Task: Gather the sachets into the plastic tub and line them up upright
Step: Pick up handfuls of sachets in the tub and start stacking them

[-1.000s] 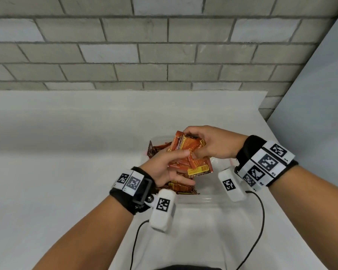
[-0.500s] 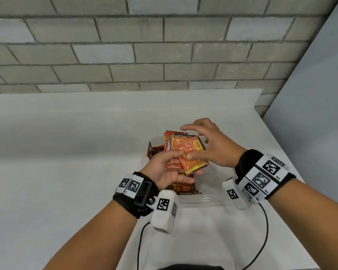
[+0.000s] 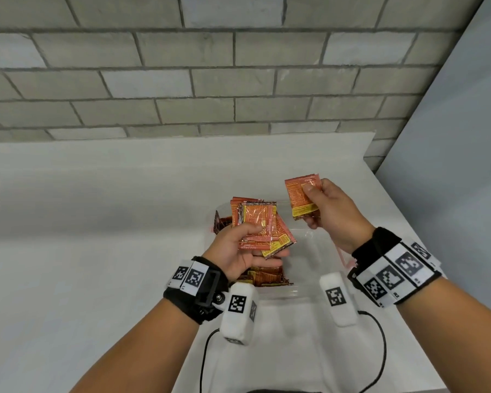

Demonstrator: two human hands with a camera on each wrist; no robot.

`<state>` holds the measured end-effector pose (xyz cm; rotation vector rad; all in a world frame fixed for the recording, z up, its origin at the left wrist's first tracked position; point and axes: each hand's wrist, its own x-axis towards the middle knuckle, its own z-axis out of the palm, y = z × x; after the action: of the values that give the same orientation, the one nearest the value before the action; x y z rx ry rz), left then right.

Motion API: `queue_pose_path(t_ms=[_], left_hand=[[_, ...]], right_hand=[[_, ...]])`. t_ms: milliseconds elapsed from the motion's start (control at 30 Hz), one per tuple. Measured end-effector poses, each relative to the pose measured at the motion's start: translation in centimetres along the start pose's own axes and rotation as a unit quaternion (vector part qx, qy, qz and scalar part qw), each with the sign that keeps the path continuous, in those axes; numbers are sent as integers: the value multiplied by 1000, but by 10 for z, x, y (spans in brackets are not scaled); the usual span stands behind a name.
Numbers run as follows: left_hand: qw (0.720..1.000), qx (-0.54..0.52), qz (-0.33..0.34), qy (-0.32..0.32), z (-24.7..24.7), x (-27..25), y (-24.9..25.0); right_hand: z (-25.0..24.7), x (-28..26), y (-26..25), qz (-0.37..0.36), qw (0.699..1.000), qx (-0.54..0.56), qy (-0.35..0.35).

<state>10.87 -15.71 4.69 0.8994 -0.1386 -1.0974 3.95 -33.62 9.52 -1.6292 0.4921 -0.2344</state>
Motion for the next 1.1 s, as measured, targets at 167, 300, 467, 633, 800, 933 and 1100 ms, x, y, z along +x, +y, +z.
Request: queue_pose_path(t_ms=[167, 300, 467, 633, 800, 933, 1100], left_hand=[[999, 25, 20, 9, -1, -1, -1], [999, 38, 35, 7, -4, -3, -2], [997, 56, 40, 21, -5, -2, -5], [995, 91, 48, 3, 0, -3, -5], [999, 36, 28, -18, -3, -5, -5], [996, -81, -3, -24, -3, -4, -3], [994, -104, -10, -13, -2, -2, -4]], right_hand=[[12, -5, 3, 29, 999, 28, -7], [12, -10, 2, 12, 998, 66, -6], [17, -12, -5, -69, 990, -118, -40], [22, -13, -11, -132, 924, -346, -99], [22, -15, -12, -148, 905, -384, -106], [25, -17, -7, -151, 916, -359, -95], [30, -18, -2, -161, 911, -366, -100]])
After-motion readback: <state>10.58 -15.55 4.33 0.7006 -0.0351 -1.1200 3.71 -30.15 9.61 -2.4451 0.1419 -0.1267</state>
